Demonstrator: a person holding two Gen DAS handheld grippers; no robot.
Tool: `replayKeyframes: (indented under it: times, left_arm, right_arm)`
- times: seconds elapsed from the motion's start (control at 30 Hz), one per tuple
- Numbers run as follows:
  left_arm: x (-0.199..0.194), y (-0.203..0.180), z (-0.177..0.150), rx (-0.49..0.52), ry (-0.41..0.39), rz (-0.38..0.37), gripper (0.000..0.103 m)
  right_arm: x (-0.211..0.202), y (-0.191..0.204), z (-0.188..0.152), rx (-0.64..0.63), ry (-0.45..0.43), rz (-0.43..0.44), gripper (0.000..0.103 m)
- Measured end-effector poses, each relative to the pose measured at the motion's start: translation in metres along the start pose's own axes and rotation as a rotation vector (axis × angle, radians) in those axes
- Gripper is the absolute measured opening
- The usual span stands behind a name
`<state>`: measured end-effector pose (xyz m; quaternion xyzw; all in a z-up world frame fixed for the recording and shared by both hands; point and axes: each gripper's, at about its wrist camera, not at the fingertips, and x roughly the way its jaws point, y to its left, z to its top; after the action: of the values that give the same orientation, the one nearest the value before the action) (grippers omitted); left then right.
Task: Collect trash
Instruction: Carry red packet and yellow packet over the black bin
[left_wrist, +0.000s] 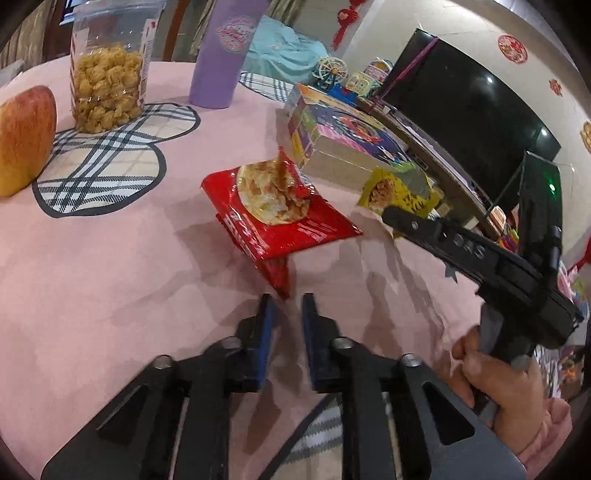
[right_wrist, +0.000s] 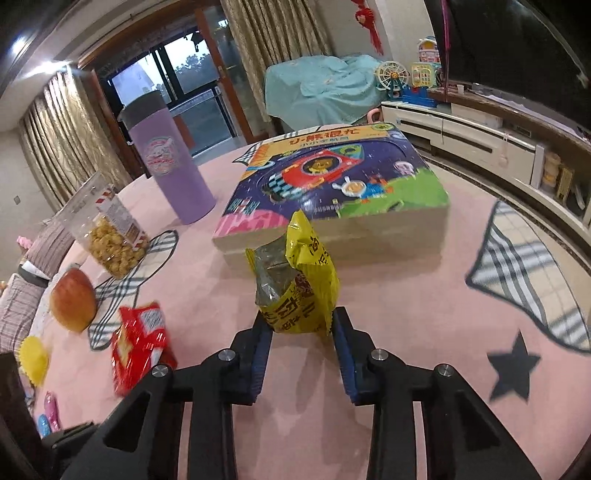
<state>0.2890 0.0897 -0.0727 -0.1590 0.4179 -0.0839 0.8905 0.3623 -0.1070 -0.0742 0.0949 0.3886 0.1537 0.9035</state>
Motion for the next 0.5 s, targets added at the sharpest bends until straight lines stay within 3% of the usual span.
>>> replayKeyframes:
  times: [0.03,0.1,0.23,0.33,0.37,0.4,0.43,0.5]
  left_arm:
    - [-0.005,-0.001,-0.002,0.002,-0.018,0.015,0.043]
    - [-0.01,-0.001,-0.001,0.001,-0.051,0.046,0.063]
    - [0.001,0.003,0.009,-0.026,-0.028,0.096,0.066]
    - [0.011,-0.004,0.017,0.016,-0.025,0.145,0.065]
    - [0.013,-0.006,0.019,0.028,-0.027,0.154,0.062]
    - [0.016,-0.007,0.021,0.037,-0.029,0.157,0.044]
    - [0.019,-0.007,0.023,0.044,-0.023,0.149,0.017]
    - [0.022,-0.004,0.022,0.032,-0.006,0.127,0.007]
  right_arm:
    - [-0.006,-0.002,-0.005,0.014,0.005,0.011,0.033]
    - [-0.016,-0.005,-0.013,0.025,0.005,0.023,0.033]
    - [-0.041,-0.013,-0.031,0.059,0.001,0.05,0.033]
    - [-0.058,-0.019,-0.042,0.089,-0.003,0.067,0.033]
    - [-0.061,-0.02,-0.044,0.095,-0.007,0.066,0.033]
    - [-0.067,-0.022,-0.047,0.103,-0.009,0.069,0.033]
    - [-0.07,-0.024,-0.049,0.11,-0.008,0.073,0.033]
    - [-0.078,-0.027,-0.053,0.12,-0.008,0.076,0.033]
